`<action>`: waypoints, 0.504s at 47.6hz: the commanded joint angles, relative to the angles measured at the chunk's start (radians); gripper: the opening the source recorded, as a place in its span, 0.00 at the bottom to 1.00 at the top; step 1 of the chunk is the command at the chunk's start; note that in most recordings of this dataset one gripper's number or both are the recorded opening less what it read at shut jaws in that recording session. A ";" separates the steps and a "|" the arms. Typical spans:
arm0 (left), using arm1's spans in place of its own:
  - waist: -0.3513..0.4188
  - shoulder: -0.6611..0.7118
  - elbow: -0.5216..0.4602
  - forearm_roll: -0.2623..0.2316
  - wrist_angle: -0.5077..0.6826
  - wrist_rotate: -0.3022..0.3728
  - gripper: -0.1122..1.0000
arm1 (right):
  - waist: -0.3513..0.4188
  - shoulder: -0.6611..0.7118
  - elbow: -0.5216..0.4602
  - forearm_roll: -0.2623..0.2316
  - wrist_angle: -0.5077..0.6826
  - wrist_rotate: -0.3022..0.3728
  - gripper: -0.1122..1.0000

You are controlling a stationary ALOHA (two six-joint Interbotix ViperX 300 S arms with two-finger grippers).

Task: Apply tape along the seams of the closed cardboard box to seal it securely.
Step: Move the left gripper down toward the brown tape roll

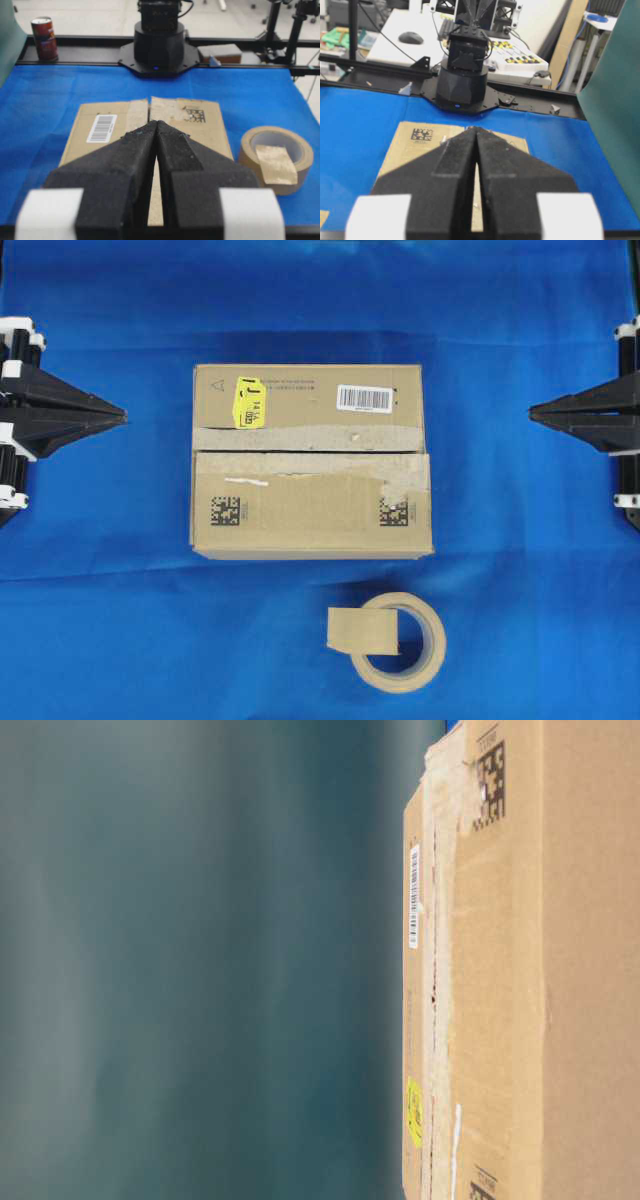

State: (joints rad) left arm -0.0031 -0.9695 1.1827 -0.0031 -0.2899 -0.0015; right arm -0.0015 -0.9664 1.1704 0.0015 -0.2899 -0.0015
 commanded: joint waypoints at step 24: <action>-0.256 0.290 -0.066 0.002 -0.212 0.574 0.10 | 0.000 0.017 -0.051 -0.003 0.015 -0.009 0.10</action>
State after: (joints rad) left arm -0.2132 -0.7348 1.1536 -0.0031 -0.4786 0.5062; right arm -0.0015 -0.9572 1.1474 0.0000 -0.2669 -0.0092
